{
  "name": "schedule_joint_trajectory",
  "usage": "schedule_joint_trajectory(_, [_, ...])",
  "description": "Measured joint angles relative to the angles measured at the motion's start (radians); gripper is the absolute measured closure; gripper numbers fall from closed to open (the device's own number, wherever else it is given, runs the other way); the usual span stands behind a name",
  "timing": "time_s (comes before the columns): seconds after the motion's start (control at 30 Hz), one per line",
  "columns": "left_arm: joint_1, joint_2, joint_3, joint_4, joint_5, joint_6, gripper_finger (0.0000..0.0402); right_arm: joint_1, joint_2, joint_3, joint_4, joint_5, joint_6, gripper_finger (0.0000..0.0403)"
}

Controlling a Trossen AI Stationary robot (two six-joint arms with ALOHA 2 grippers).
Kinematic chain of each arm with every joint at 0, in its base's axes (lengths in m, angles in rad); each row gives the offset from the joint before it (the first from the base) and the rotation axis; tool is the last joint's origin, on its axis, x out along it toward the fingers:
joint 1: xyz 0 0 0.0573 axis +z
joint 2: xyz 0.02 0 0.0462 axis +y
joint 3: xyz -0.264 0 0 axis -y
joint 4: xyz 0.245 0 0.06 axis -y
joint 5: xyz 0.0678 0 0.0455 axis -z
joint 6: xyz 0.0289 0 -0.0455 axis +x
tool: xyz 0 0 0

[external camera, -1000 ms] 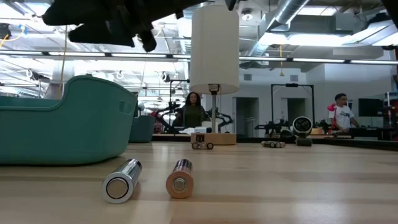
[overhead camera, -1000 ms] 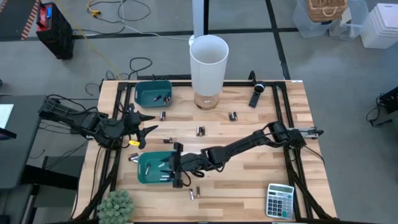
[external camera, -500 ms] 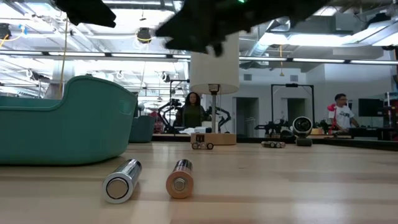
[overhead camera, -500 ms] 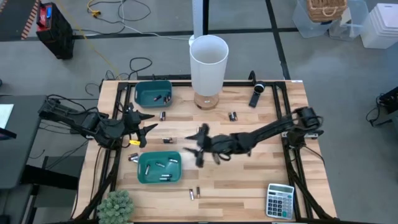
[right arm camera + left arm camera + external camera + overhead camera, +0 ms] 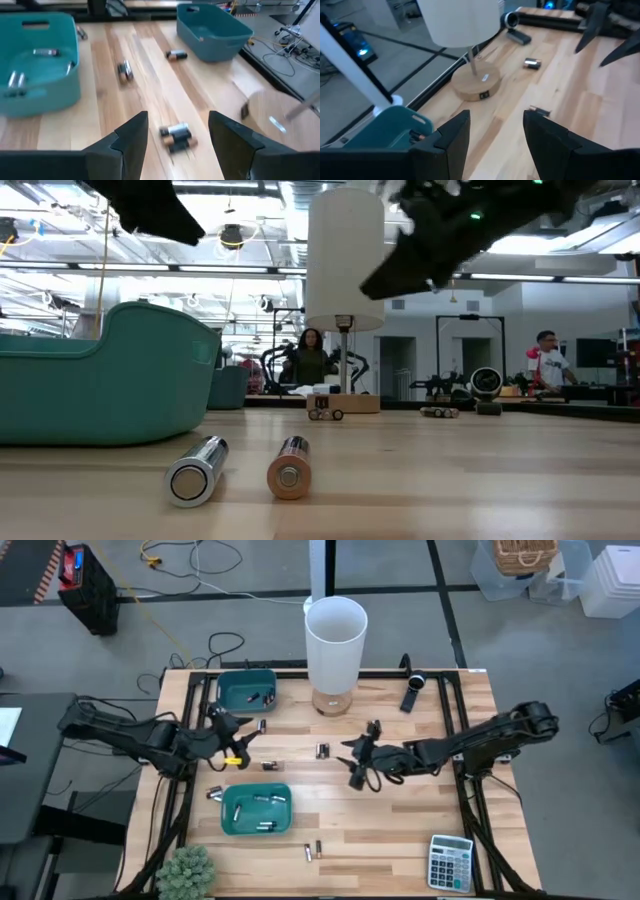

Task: Sort batteries
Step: Put the silver battery into the green bin

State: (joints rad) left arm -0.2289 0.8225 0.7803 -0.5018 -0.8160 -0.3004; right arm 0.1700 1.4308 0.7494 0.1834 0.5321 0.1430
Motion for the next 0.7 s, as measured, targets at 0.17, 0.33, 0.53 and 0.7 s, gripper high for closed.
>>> schedule_joint_trajectory(0.17, [0.032,0.056,0.000,-0.003,0.000,-0.011,0.0223,-0.023,-0.077,-0.090,-0.016,-0.069,-0.003,0.0180])
schedule_joint_trajectory(0.33, [0.048,0.124,0.000,-0.003,0.000,-0.058,0.0223,-0.065,-0.103,-0.139,-0.023,-0.090,-0.017,0.0180])
schedule_joint_trajectory(0.53, [0.098,0.206,0.000,-0.002,0.000,-0.106,0.0223,-0.121,-0.102,-0.140,-0.007,-0.224,-0.036,0.0180])
schedule_joint_trajectory(0.7, [0.152,0.272,0.000,0.001,0.025,-0.123,0.0223,-0.106,-0.102,-0.140,0.009,-0.321,-0.022,0.0180])
